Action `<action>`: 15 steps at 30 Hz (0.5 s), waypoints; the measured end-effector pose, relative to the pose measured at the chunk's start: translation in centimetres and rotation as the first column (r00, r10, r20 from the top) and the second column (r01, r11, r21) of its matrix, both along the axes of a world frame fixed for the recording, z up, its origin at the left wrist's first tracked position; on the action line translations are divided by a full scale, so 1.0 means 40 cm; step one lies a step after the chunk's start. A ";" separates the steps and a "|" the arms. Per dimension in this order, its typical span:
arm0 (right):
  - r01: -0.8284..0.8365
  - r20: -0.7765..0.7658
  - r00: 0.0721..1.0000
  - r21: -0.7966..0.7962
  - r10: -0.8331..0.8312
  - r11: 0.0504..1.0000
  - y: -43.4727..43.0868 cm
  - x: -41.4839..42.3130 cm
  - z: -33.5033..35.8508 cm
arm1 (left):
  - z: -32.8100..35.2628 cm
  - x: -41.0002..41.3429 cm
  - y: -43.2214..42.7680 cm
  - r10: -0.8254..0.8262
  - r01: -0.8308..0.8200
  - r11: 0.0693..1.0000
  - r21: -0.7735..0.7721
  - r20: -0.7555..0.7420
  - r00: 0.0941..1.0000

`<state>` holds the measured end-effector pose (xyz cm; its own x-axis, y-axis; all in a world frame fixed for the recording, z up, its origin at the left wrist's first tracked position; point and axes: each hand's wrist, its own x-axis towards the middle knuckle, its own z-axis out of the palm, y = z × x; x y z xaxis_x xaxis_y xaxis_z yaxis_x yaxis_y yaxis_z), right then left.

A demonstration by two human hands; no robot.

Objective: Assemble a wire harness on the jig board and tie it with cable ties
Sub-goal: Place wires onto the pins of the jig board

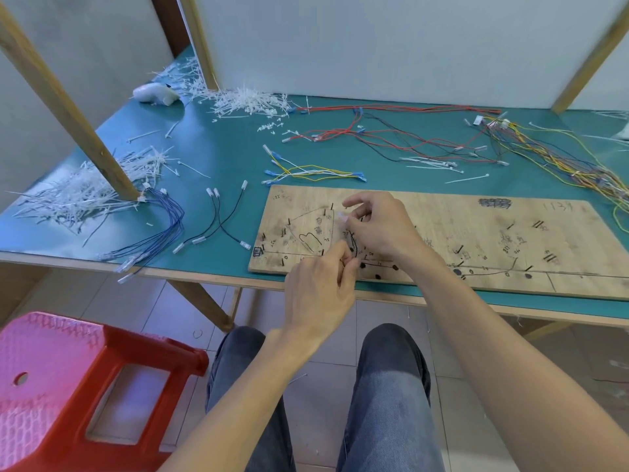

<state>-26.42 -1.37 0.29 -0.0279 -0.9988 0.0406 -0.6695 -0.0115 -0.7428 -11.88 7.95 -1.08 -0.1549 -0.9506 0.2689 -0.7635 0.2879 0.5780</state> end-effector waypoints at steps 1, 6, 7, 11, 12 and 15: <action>-0.023 0.012 1.000 0.020 0.023 1.000 0.000 -0.002 0.001 | 0.000 0.001 0.001 0.000 0.000 1.000 -0.008 0.008 1.000; -0.045 0.164 0.986 0.057 0.035 0.997 0.001 -0.015 0.008 | -0.003 0.001 -0.002 0.009 -0.009 1.000 -0.010 -0.010 1.000; -0.032 0.177 0.984 0.056 0.021 0.998 0.001 -0.014 0.010 | -0.003 0.001 -0.003 0.012 -0.012 1.000 -0.002 -0.010 1.000; 0.022 0.153 0.988 0.031 -0.027 0.999 -0.002 -0.009 0.004 | -0.002 0.001 -0.008 0.023 -0.023 0.999 0.038 -0.014 1.000; 0.030 0.149 0.988 0.023 -0.033 0.999 -0.003 -0.009 0.000 | -0.001 0.001 -0.010 0.020 -0.019 0.999 0.049 -0.015 1.000; 0.041 0.104 0.994 0.005 -0.041 0.999 -0.002 -0.008 -0.010 | 0.006 0.002 -0.013 -0.001 0.003 0.997 0.081 -0.017 1.000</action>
<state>-26.73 -1.43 -0.12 -0.0727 -0.9968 0.0325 -0.5887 0.0166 -0.8082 -11.82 7.42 -0.84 -0.1529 -0.9691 0.1937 -0.7528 0.2412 0.6125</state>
